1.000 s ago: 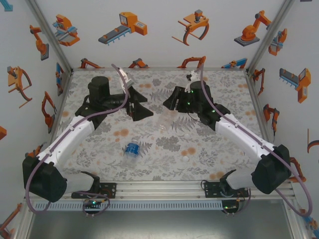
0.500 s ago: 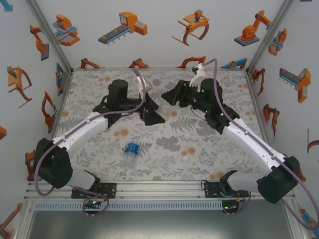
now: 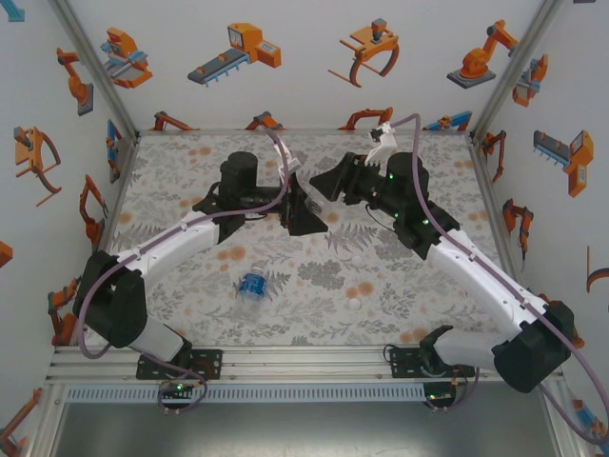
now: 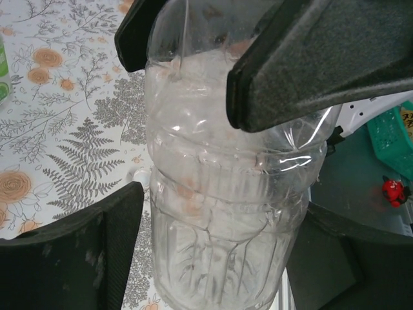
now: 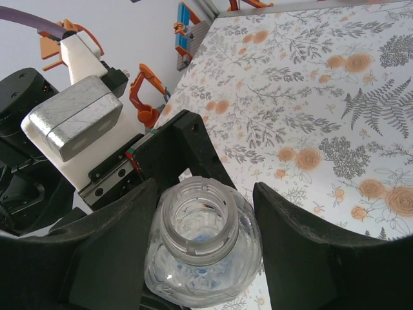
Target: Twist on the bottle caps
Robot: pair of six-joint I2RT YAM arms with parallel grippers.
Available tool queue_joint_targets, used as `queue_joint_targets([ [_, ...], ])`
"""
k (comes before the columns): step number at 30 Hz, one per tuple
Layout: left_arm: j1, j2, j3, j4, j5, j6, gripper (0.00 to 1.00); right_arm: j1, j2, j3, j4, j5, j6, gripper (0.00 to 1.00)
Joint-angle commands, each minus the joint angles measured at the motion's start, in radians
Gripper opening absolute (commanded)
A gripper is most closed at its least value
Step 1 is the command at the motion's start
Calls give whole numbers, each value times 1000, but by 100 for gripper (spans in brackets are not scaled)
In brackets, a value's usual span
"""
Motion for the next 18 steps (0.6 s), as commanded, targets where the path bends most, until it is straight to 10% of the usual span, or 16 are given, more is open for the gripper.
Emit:
queue_joint_targets([
  [1,-2,4,43,32,10,-18,68,-1,-29,-9,38,-4,-3,6],
  [13,-3,4,73,-46,19,39,46,-1,-24,-4,28,-4,-2,8],
  [18,-2,-11,92,-120,12,100,40,-2,-25,15,-9,-3,-10,44],
])
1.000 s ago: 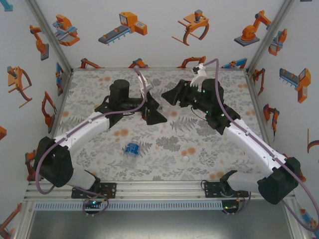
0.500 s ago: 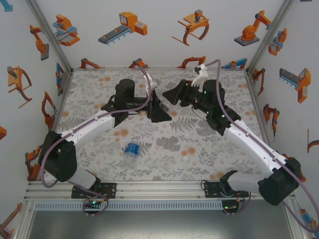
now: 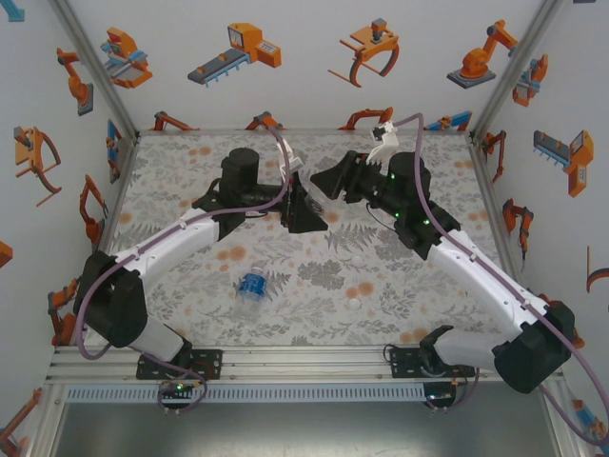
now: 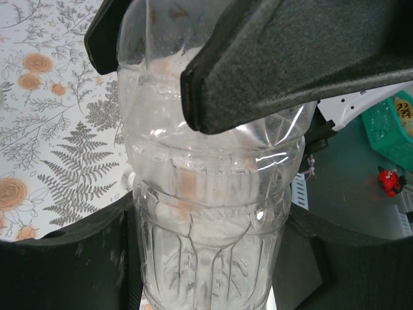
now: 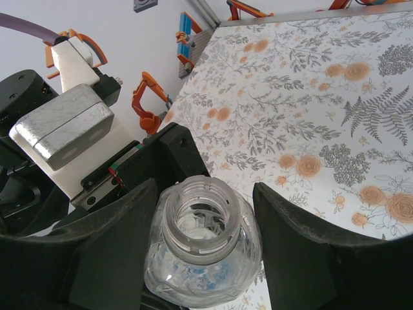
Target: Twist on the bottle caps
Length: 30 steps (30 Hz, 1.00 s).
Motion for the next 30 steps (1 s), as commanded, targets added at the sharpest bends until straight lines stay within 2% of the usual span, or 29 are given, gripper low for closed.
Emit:
queue_joint_targets([
  [1,2,-20,47,-61,-17,65,39,1,-22,27,-47,-2,-21,49],
  [4,3,-37,54,-114,-53,120,36,0,-31,59,-120,34,-47,57],
  [8,13,-58,69,-182,-87,193,33,-1,-69,68,-178,96,-71,63],
  [13,32,-77,73,-196,-75,220,30,-5,-129,43,-160,103,-68,69],
  [16,35,-90,58,-144,-13,196,30,-7,-154,12,-88,66,-32,72],
  [20,35,-104,25,10,87,97,29,-11,-170,-27,78,-31,36,66],
  [23,33,-118,7,91,138,38,29,-12,-157,-26,159,-54,103,59],
  [28,26,-149,-6,121,159,13,29,-12,-126,-13,233,-92,158,45],
  [30,23,-152,-5,117,165,14,28,-12,-119,-15,256,-100,165,43],
])
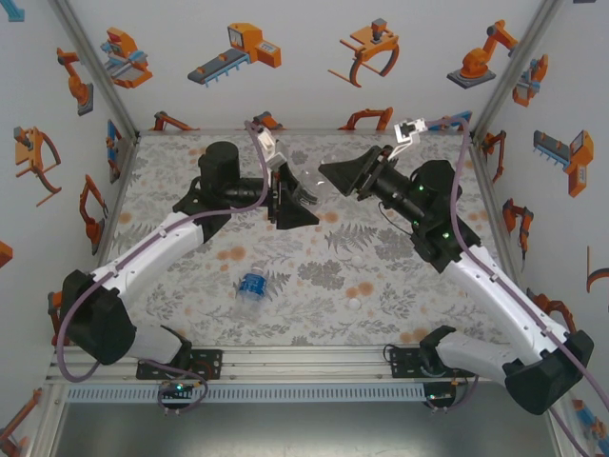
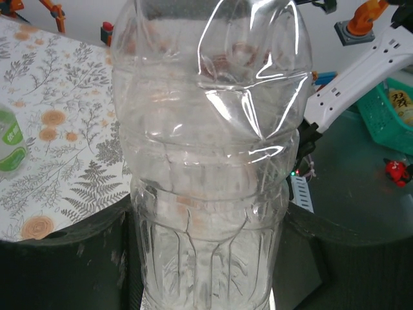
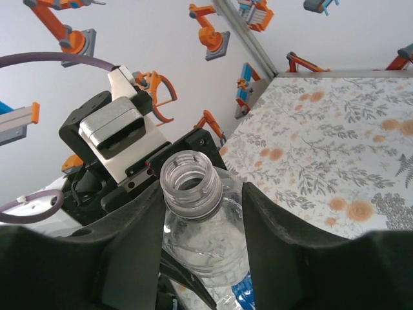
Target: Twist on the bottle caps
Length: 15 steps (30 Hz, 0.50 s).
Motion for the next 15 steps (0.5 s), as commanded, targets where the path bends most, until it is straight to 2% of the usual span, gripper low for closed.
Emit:
queue_joint_targets([
  [1,-12,-35,-7,68,75,-14,28,-4,12,1,117,-39,65,43],
  [5,-17,-33,-4,65,74,-13,28,-4,28,-2,131,-51,74,38],
  [15,-21,-15,10,44,76,-5,29,-4,42,-9,133,-52,73,42],
])
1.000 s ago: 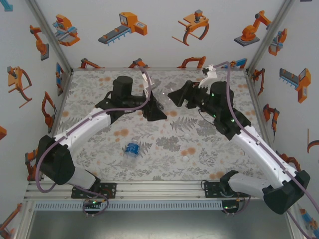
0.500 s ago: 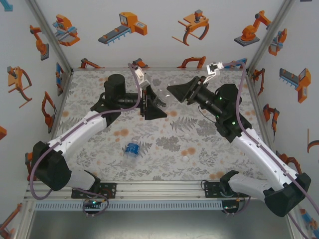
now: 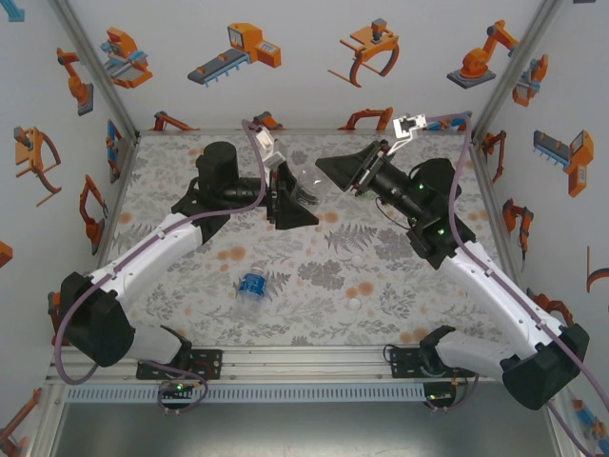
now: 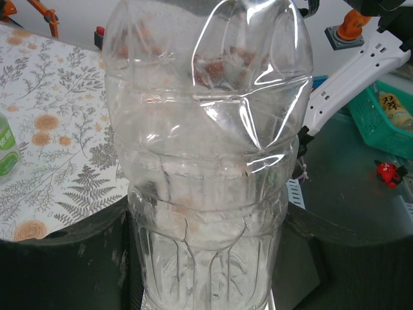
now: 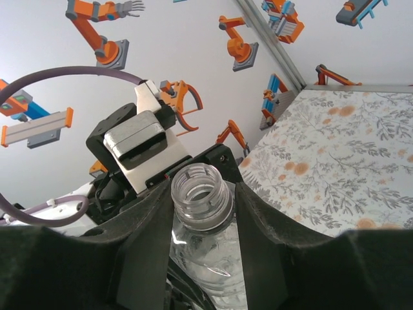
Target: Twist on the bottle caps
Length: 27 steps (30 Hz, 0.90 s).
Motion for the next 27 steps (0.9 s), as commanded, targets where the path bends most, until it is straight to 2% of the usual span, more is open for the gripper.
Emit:
queue_joint_targets([
  [1,-20,-10,11,31,61,13,29,-2,13,-6,33,-7,18,42],
  [8,-25,-1,15,29,59,13,30,-2,26,-3,37,-10,15,42],
  [12,-27,3,20,25,56,12,33,-2,30,1,9,-2,6,29],
  [14,-26,4,22,16,49,15,42,-3,29,5,-15,3,-10,22],
  [16,-26,4,26,-7,24,25,59,-2,27,13,-44,7,-23,15],
  [18,-27,2,37,-57,-3,59,66,-3,27,25,-78,10,-35,8],
  [22,-27,7,67,-153,-47,116,74,-2,28,44,-132,17,-55,0],
  [27,-27,21,89,-188,-66,127,77,-2,27,54,-169,36,-63,0],
])
